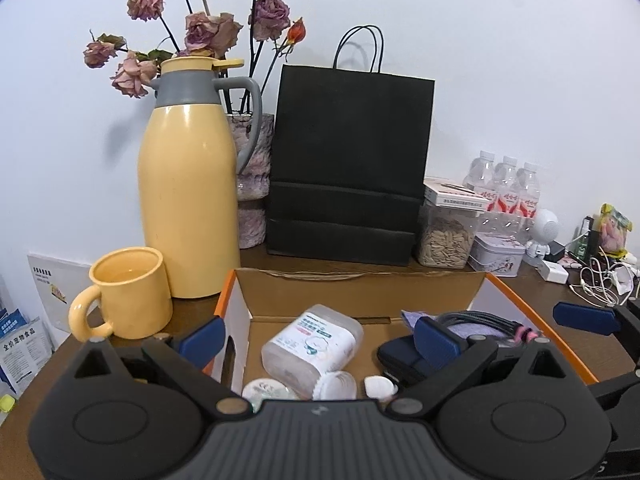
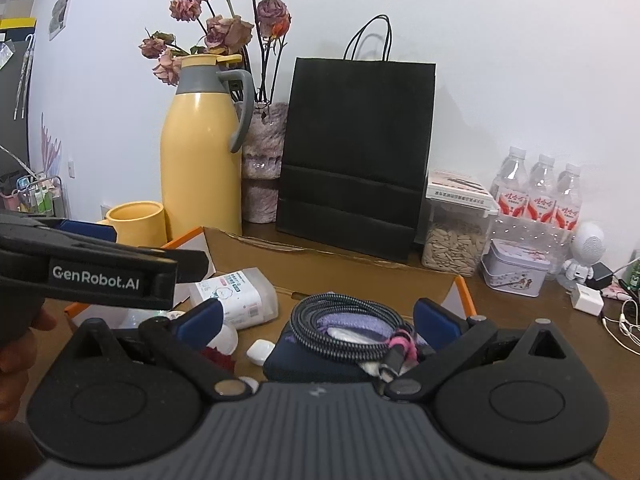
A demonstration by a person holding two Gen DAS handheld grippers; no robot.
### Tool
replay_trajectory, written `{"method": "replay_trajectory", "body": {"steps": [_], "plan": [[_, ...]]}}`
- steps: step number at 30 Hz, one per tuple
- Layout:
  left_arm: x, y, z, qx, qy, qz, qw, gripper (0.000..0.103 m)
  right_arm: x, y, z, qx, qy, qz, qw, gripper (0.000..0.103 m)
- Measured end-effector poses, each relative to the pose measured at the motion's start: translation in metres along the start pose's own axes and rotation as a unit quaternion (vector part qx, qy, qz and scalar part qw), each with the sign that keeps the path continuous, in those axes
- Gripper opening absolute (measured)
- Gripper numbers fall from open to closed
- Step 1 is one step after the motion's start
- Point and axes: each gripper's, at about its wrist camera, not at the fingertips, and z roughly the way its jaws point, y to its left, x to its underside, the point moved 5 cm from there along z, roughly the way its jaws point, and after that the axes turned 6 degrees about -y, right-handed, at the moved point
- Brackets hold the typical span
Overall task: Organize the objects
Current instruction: 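Withdraw both tools from the box back toward the table items, then grasp the black cable with the left tool while the right tool grasps a white cap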
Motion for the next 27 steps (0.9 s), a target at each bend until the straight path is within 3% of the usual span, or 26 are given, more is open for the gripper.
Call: {"method": "replay_trajectory", "body": {"steps": [11,27], "plan": [[0.01,-0.012,-0.038,0.005,-0.004,-0.002,1.0,0.101,0.013,0.003,-0.037,0.001,0.004,-0.001,1.0,0.103],[0.044,-0.032,-0.076,-0.003,0.031,0.007,0.9995,0.101,0.05,-0.011,-0.082,-0.003,0.035,0.002,0.999,0.103]]}}
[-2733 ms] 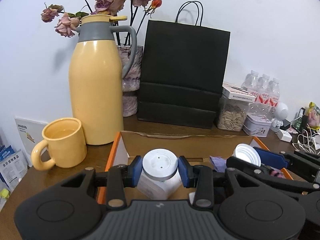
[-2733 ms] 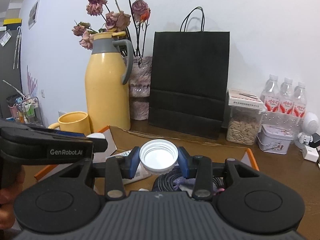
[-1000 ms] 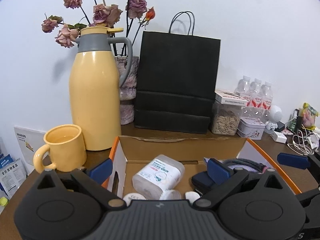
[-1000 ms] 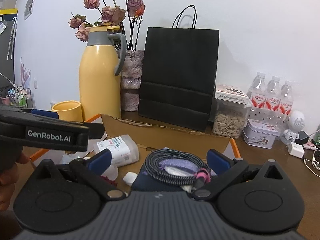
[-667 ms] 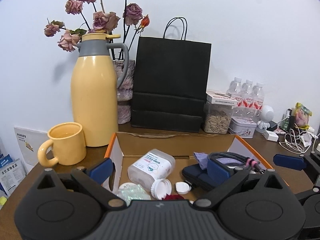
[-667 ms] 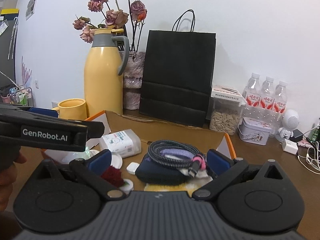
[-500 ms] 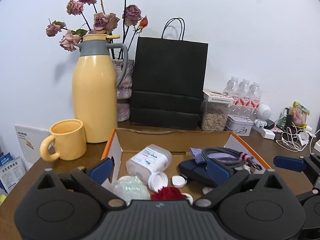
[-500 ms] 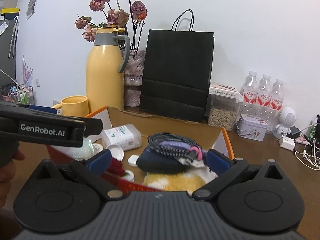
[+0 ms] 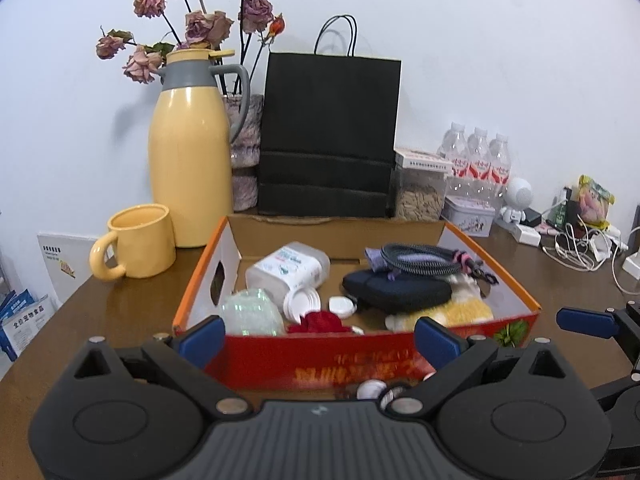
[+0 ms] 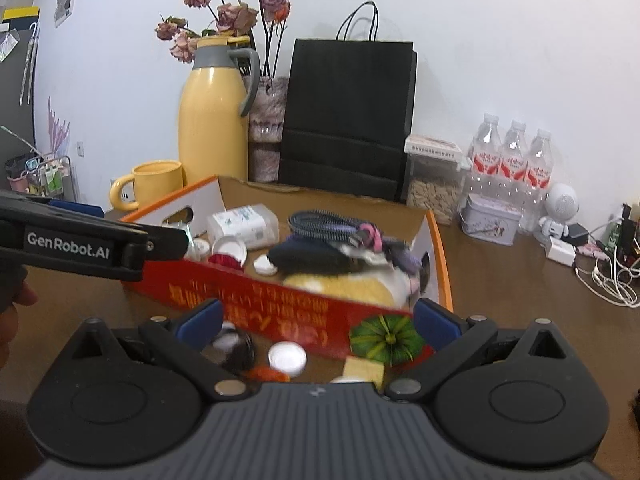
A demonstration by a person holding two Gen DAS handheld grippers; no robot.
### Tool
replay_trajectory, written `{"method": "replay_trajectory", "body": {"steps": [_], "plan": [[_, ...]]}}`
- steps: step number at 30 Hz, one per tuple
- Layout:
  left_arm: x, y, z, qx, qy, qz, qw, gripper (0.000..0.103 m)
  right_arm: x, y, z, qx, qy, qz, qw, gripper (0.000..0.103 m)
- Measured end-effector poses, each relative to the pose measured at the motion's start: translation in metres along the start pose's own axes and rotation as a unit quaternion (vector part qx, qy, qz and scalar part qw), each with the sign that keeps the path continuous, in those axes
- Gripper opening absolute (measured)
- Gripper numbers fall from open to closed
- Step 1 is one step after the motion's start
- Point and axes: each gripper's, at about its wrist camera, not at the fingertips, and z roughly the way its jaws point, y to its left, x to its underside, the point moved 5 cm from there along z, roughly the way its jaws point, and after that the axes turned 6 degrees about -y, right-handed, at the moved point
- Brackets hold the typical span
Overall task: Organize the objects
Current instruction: 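Grasp the black cable with the left tool while the right tool grasps a white cap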
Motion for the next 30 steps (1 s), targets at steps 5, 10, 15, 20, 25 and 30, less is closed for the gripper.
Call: {"method": "replay_trajectory", "body": {"steps": [5,10,15,20,25,30], "plan": [[0.013,-0.004,-0.003,-0.007,0.016,0.005,0.9998,0.101,0.016,-0.008,-0.004,0.0,0.018,0.0,1.0,0.103],[0.027,-0.007,-0.001,-0.011,0.032,0.013,0.9993,0.101,0.031,-0.019,-0.005,0.003,0.035,0.005,0.999,0.103],[0.039,-0.013,0.004,-0.007,0.047,0.024,0.9986,0.097,0.042,-0.029,0.001,0.005,0.05,0.013,0.999,0.103],[0.052,-0.016,0.008,0.001,0.053,0.031,0.9981,0.088,0.051,-0.035,0.011,0.004,0.066,0.027,0.997,0.103],[0.06,-0.023,0.015,0.017,0.057,0.045,0.9972,0.076,0.059,-0.036,0.02,0.008,0.08,0.034,0.996,0.103],[0.062,-0.031,0.022,0.036,0.058,0.061,0.9958,0.061,0.059,-0.036,0.024,0.014,0.079,0.038,0.996,0.103]]}}
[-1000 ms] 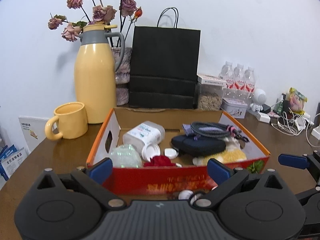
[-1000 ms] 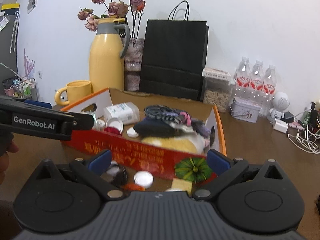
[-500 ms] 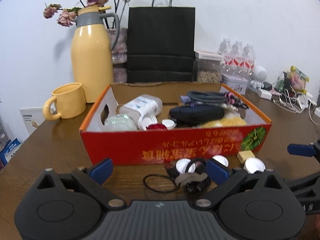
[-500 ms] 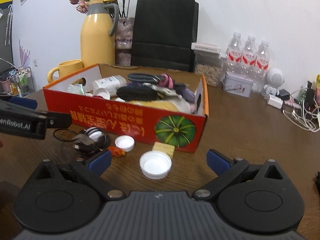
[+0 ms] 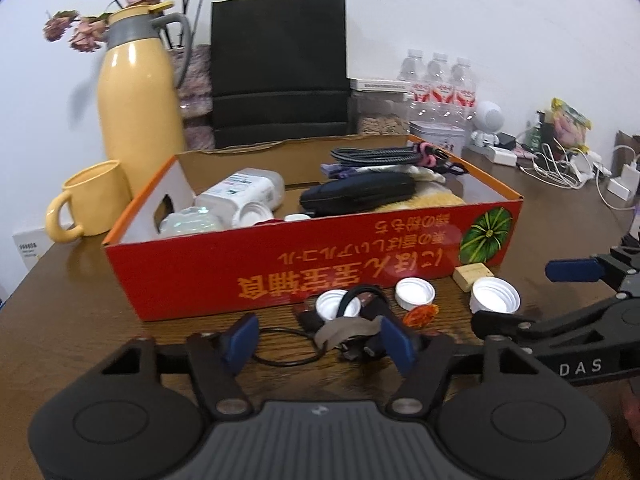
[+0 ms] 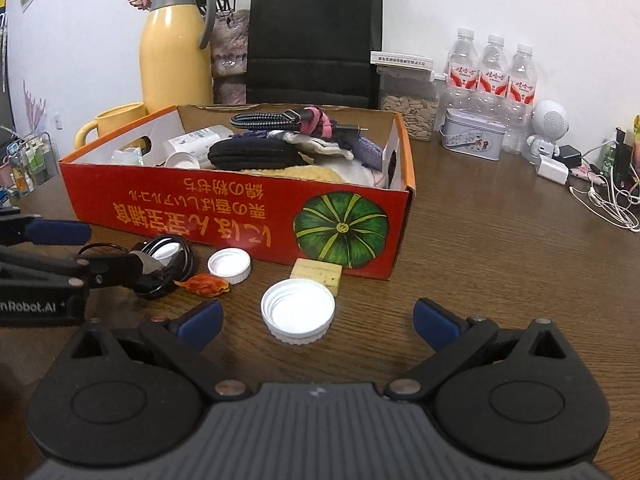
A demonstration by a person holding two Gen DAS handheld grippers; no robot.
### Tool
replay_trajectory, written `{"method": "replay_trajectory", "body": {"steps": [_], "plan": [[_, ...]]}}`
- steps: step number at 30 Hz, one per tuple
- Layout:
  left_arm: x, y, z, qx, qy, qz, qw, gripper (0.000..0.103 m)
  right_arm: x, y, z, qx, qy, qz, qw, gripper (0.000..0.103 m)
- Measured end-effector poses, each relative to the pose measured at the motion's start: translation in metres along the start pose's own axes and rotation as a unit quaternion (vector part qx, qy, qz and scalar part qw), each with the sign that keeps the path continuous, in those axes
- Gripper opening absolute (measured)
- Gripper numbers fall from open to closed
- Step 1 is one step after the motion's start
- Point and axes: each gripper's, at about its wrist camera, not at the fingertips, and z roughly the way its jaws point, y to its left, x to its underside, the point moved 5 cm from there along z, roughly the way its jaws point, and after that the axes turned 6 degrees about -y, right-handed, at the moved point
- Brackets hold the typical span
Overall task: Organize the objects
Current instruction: 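Grasp the black cable with the left tool while the right tool grasps a white cap, then lift the black cable with the left tool while the right tool holds the white cap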
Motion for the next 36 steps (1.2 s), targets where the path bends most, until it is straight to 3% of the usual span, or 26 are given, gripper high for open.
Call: {"method": "replay_trajectory", "body": {"steps": [4,8,13,16,18,19,23,24,36], "plan": [[0.0,0.0,0.009,0.015,0.007,-0.013,0.9998,0.05,0.0,-0.002,0.004,0.004,0.002,0.009,1.0,0.103],[0.001,0.0,0.01,0.045,0.006,-0.029,0.9986,0.03,0.001,-0.002,0.004,0.001,0.001,0.012,1.0,0.103],[0.003,0.001,0.009,0.066,0.007,-0.046,0.9968,0.025,0.0,-0.001,0.003,-0.007,-0.002,0.017,1.0,0.101],[0.003,0.007,0.008,0.069,0.006,-0.063,0.9956,0.014,0.0,0.0,0.002,-0.011,-0.003,0.019,1.0,0.093],[0.003,0.011,0.005,0.07,0.002,-0.073,0.9949,0.007,0.0,0.0,0.001,-0.014,-0.006,0.023,1.0,0.083],[0.003,0.012,0.004,0.068,0.001,-0.076,0.9948,0.006,0.0,0.0,0.001,-0.016,-0.007,0.025,1.0,0.079],[0.002,0.017,-0.001,0.064,-0.009,-0.087,0.9941,0.005,0.001,0.0,-0.001,-0.029,-0.005,0.03,0.999,0.045],[0.001,0.018,-0.004,0.062,-0.013,-0.088,0.9941,0.005,0.001,0.0,-0.001,-0.032,-0.005,0.032,0.999,0.042],[0.0,0.037,-0.024,0.046,-0.02,-0.109,0.9928,0.005,0.001,0.001,-0.005,-0.032,-0.015,0.031,0.999,0.042]]}}
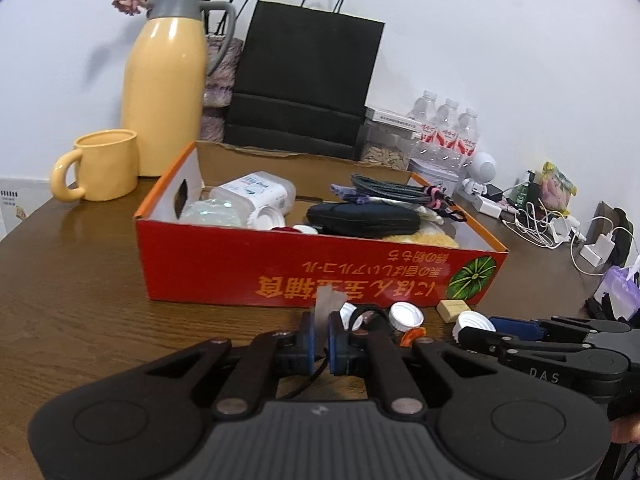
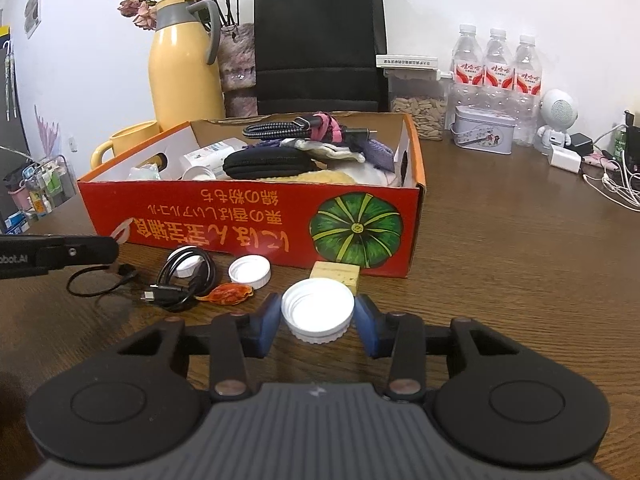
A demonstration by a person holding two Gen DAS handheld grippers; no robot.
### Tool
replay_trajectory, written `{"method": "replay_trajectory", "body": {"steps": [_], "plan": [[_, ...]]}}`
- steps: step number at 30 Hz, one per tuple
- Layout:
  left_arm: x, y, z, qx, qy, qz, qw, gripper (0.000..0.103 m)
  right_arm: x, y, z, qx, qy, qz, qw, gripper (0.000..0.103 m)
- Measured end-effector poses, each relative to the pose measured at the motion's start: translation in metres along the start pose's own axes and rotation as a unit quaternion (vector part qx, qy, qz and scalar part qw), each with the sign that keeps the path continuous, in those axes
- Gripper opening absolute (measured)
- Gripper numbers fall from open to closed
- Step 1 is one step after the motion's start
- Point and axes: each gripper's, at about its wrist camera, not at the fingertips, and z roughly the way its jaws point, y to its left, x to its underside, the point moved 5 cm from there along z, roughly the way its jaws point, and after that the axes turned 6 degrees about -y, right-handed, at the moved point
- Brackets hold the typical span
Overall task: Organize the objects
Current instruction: 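Lift the black cable with the left tool while the right tool holds the white cap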
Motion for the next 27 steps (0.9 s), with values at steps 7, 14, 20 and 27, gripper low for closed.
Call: {"method": "replay_trajectory", "body": {"steps": [7,14,20,27], "plan": [[0.006,0.009,-0.001,-0.015,0.022,-0.005,0.9996,0.012,0.0,0.0,-0.001,0.002,-0.003,0.0,1.0,0.042],[0.01,0.011,-0.012,-0.038,0.019,0.031,0.9986,0.042,0.001,0.001,-0.003,0.0,-0.006,-0.003,1.0,0.042],[0.015,0.017,-0.016,-0.052,0.027,0.044,0.9973,0.042,0.001,0.001,-0.003,0.001,-0.005,-0.004,1.0,0.042],[0.016,0.012,-0.01,-0.038,0.032,0.053,0.9973,0.026,0.002,0.002,-0.003,0.001,-0.004,-0.004,1.0,0.042]]}}
